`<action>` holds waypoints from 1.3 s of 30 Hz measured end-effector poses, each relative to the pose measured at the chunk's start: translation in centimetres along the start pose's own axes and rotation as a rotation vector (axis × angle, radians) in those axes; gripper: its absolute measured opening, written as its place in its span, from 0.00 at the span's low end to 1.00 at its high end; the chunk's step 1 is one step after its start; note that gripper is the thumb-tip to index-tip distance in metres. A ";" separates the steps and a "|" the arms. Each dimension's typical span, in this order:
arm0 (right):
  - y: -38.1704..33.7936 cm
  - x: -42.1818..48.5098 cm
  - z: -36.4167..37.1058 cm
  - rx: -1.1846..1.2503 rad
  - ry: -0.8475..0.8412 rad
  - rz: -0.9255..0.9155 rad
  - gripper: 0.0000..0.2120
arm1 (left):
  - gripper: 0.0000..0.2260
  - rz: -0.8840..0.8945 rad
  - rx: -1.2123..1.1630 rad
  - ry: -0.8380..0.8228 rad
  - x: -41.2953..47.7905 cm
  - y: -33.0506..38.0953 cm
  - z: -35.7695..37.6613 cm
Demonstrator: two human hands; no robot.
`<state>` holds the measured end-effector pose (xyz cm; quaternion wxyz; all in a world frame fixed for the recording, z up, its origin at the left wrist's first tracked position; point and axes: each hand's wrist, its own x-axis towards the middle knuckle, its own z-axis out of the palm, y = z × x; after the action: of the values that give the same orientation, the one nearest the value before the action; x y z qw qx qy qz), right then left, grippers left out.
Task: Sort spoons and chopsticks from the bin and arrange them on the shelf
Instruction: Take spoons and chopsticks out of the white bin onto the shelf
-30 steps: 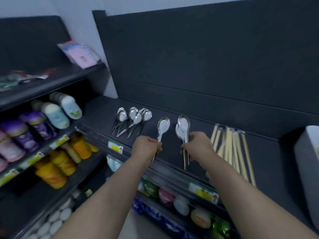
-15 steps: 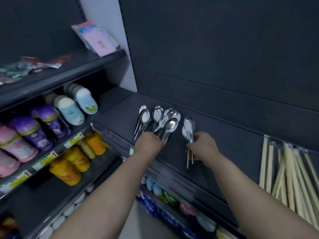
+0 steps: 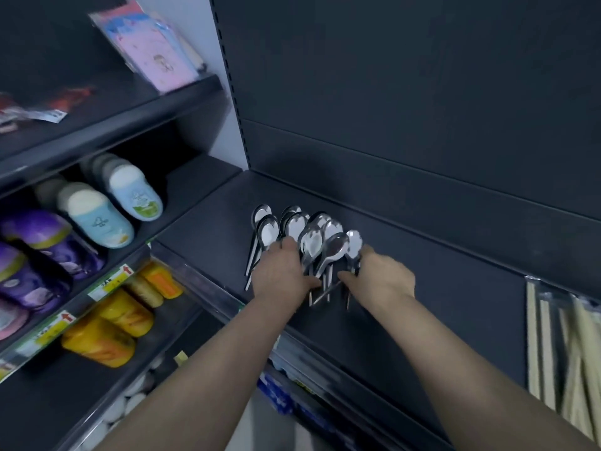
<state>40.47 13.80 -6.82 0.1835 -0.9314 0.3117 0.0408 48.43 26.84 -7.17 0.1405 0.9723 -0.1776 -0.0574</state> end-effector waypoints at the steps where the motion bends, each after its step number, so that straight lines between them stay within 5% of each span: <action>1: -3.1 0.9 1.2 -0.057 -0.007 0.080 0.25 | 0.33 0.119 0.041 -0.050 3.1 -2.7 0.1; 5: -2.3 1.1 1.3 -0.136 -0.021 0.029 0.25 | 0.33 0.301 0.141 -0.089 3.2 -1.8 0.5; 8: -2.7 1.4 1.8 -0.150 -0.065 -0.009 0.25 | 0.30 0.276 0.184 -0.141 3.6 -2.3 1.3; 12: -2.4 1.8 1.5 -0.110 -0.040 -0.037 0.24 | 0.28 0.270 0.135 -0.044 3.2 -2.1 1.7; 22: 2.5 -4.6 -0.9 -0.219 0.108 0.099 0.14 | 0.14 0.622 -0.015 0.039 1.1 5.2 0.3; 33: 20.0 -18.5 -6.4 -0.188 0.334 0.318 0.14 | 0.10 0.906 -0.070 -0.101 -14.7 22.0 4.3; 39: 31.6 -27.4 -10.2 -0.225 0.594 0.434 0.14 | 0.10 0.973 -0.149 -0.139 -24.6 31.9 6.4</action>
<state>-0.76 2.23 -2.09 -0.0313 -0.8292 0.5349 -0.1591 13.99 5.48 -2.40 0.2079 0.7580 -0.6150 -0.0623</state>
